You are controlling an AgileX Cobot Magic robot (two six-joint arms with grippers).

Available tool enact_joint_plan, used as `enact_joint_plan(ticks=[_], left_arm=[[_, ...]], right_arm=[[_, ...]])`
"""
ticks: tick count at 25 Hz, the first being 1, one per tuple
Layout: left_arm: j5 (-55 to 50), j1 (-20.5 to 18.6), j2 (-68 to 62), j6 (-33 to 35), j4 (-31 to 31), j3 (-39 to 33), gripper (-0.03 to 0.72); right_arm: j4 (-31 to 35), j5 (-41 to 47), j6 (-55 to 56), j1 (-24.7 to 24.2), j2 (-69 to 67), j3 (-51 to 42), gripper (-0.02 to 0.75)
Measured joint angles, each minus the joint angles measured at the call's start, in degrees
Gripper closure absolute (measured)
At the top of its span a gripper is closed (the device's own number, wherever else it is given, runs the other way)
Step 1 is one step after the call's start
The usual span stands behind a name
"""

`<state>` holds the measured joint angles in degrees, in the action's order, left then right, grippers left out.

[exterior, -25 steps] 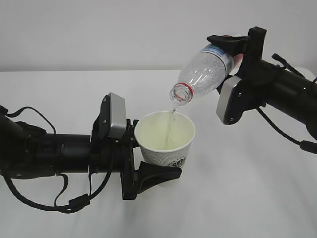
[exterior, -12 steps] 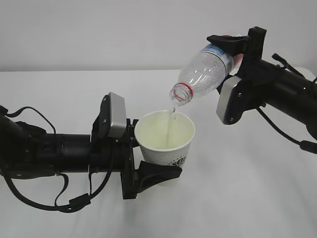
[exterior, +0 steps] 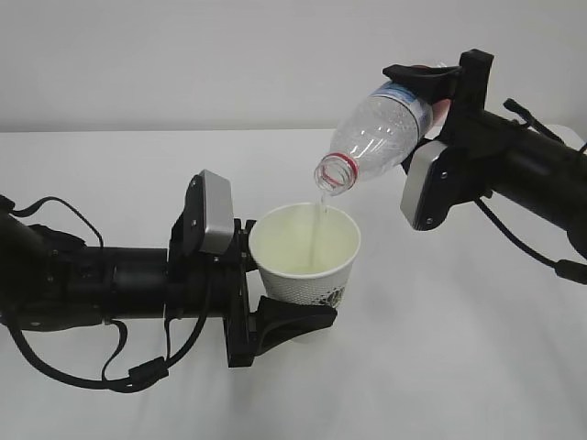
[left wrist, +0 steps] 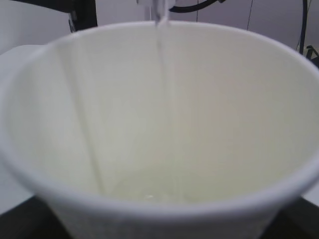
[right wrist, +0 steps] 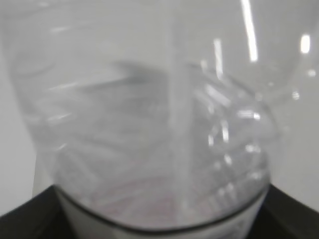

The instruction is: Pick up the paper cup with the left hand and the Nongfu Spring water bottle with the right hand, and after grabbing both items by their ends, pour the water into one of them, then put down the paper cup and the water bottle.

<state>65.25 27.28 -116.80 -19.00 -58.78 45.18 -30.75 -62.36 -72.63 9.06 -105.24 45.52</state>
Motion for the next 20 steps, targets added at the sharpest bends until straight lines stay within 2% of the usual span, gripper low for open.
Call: enact_joint_plan(ticks=[20], left_arm=[[0.0, 0.0, 0.0, 0.0, 0.1, 0.0, 0.089]], right_arm=[[0.0, 0.0, -0.5, 0.0, 0.0, 0.0, 0.196]])
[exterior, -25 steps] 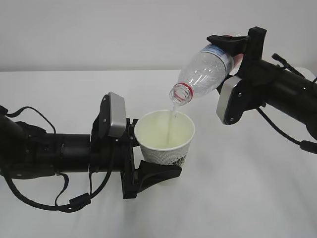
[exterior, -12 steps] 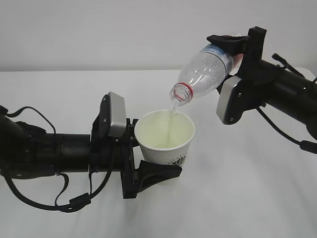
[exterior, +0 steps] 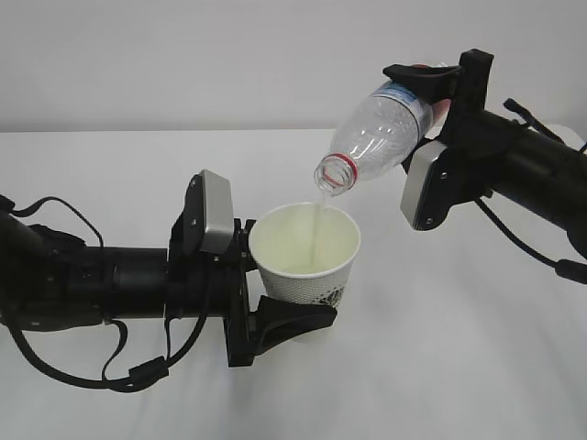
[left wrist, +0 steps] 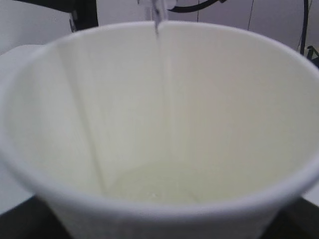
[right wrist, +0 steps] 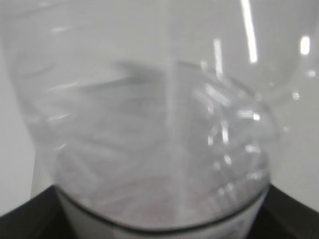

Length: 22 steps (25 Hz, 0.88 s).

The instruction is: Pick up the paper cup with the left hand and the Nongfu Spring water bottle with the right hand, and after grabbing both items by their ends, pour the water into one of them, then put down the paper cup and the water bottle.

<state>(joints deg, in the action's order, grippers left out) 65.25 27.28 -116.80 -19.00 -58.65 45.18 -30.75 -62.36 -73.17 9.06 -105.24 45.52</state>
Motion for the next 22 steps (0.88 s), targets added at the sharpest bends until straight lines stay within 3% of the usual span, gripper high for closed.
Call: enact_joint_plan(ticks=[22], left_arm=[[0.0, 0.0, 0.0, 0.0, 0.1, 0.0, 0.089]], right_arm=[[0.1, 0.0, -0.4, 0.0, 0.0, 0.0, 0.196]])
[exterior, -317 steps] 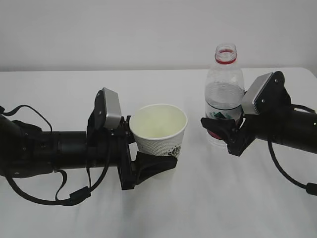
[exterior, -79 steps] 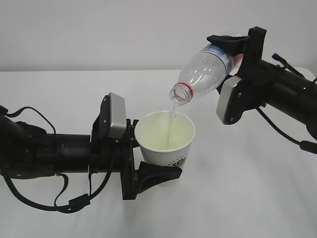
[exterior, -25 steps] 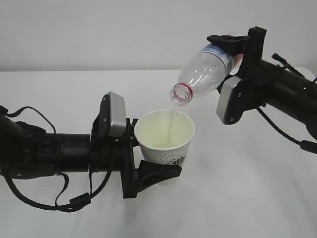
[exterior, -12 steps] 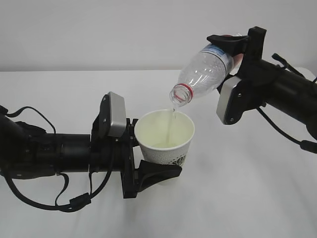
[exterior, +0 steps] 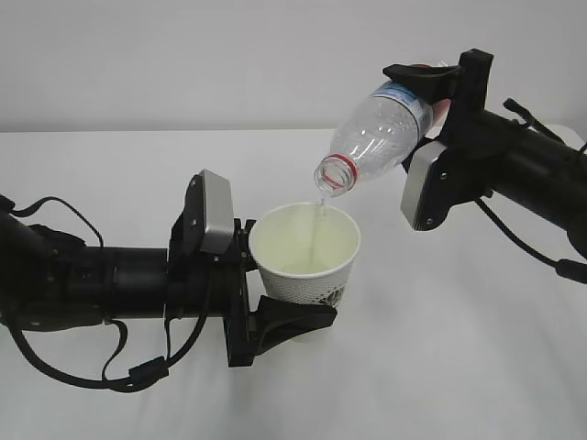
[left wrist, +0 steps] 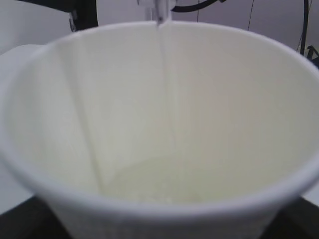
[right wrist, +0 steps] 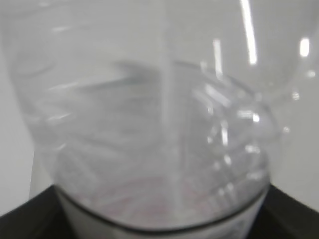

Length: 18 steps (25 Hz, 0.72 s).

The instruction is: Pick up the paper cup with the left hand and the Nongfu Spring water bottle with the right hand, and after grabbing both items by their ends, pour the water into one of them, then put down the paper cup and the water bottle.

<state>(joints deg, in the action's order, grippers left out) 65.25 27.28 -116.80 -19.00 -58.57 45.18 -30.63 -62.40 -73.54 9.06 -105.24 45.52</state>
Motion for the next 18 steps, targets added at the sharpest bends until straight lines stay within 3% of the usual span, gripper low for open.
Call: enact_joint_plan(ticks=[18], left_arm=[[-0.1, 0.0, 0.0, 0.0, 0.0, 0.0, 0.089]], right_arm=[[0.0, -0.2, -0.2, 0.0, 0.0, 0.0, 0.196]])
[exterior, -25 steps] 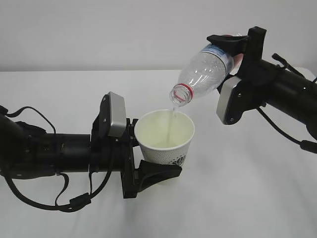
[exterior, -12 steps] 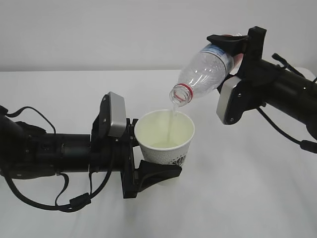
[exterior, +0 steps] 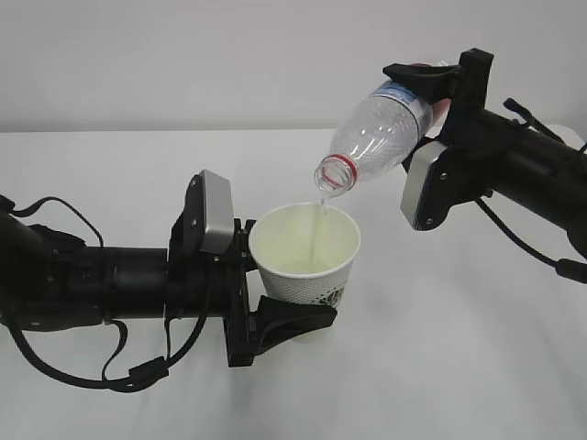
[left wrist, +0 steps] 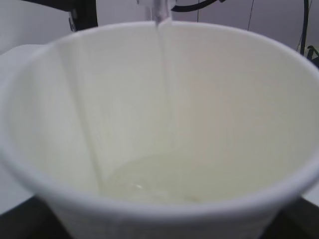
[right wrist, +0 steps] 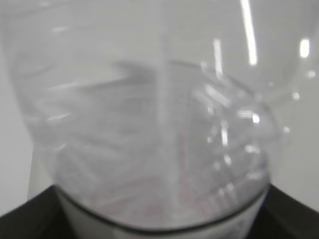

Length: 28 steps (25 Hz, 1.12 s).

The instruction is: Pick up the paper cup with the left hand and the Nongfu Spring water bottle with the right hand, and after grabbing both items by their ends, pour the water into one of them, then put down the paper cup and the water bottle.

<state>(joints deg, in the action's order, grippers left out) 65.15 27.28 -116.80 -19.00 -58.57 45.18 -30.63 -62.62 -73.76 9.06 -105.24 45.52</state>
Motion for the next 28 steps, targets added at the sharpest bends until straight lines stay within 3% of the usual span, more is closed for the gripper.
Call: enact_joint_plan(ticks=[28], left_arm=[[0.0, 0.0, 0.0, 0.0, 0.0, 0.0, 0.089]], right_arm=[[0.0, -0.1, -1.0, 0.0, 0.0, 0.1, 0.197]])
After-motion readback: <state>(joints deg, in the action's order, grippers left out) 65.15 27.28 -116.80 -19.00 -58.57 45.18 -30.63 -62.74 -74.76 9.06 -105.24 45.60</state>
